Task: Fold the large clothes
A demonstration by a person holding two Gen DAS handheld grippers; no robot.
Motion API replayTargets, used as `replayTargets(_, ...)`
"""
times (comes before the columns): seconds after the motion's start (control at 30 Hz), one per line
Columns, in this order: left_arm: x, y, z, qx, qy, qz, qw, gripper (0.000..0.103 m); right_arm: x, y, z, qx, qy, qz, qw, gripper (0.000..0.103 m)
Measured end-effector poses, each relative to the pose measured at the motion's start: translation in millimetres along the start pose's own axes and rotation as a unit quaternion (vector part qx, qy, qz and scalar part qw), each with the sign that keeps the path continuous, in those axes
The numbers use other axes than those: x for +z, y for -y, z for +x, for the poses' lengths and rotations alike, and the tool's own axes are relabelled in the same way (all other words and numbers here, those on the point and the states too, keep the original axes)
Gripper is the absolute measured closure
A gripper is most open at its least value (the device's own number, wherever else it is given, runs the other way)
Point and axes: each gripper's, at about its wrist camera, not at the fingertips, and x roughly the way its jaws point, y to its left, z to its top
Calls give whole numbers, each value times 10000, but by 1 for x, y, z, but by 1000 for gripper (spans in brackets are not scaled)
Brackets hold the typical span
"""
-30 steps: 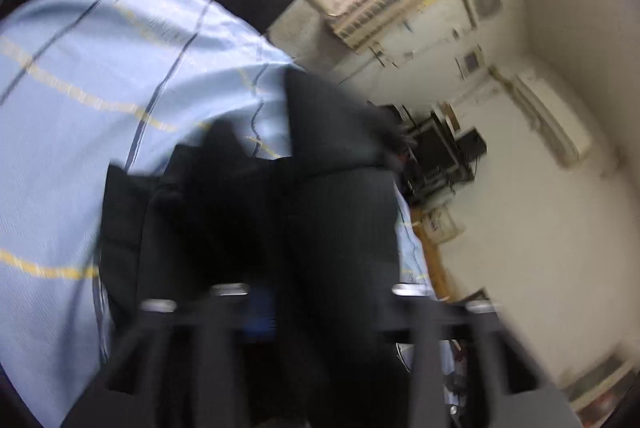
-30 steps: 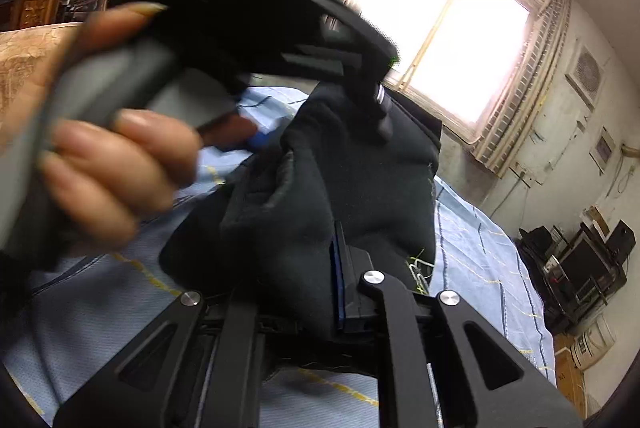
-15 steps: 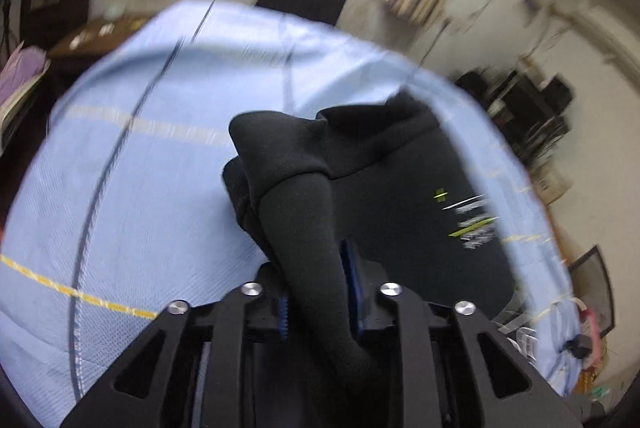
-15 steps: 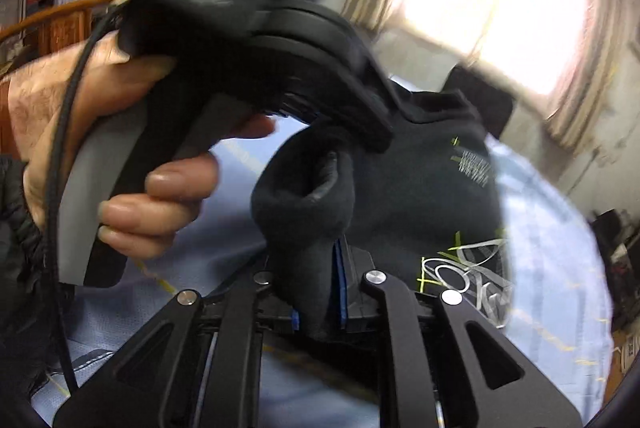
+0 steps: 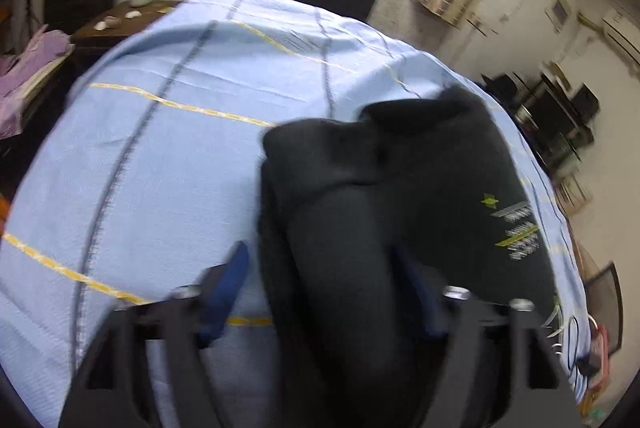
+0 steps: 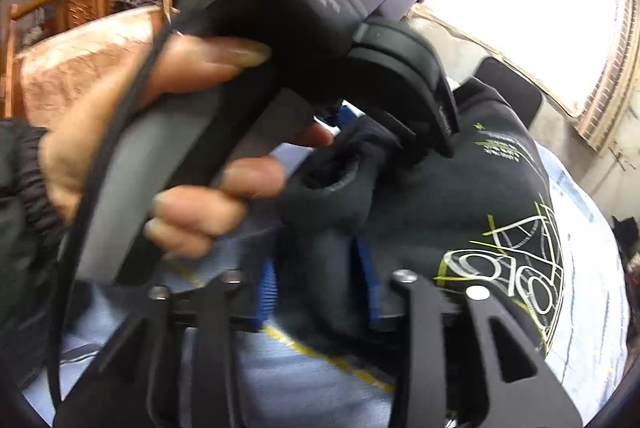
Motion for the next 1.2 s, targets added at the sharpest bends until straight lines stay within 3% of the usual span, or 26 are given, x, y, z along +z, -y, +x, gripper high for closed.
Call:
replayTargets(0.17,0,8,-17,235,217,148,9994,25,-5,9,-41,167,387,10,9991,42)
replayTargets(0.3,-1,10,-49,469,660,130,9966,26,-15,29,-74,233,648,339,9970,43)
replayTargets(0.5,-11,21,-98,215,1379,41,9902,26,-17,75,-100,156,986,1068,9893,50)
replayTargets(0.63,-21,55,-89,106,1284,659,9895,26,-9,98,-90,-106,1018,1358,9854,50)
replayTargets(0.73,-30,77,-56,384,837,1102,9896,26,-7,109,-70,-280,872,1637,9822,50)
replayTargets(0.87,-36,77,-30,499,620,1090,9909,24,-20,133,-30,-213,329,2184,9751,53)
replayTargets(0.97,-38,75,-28,482,577,1077,9913,24,-31,136,-22,-171,392,2177,9751,53)
replayTargets(1.2,-45,86,-26,903,719,1412,9832,24,-43,143,-17,142,425,2400,9697,52)
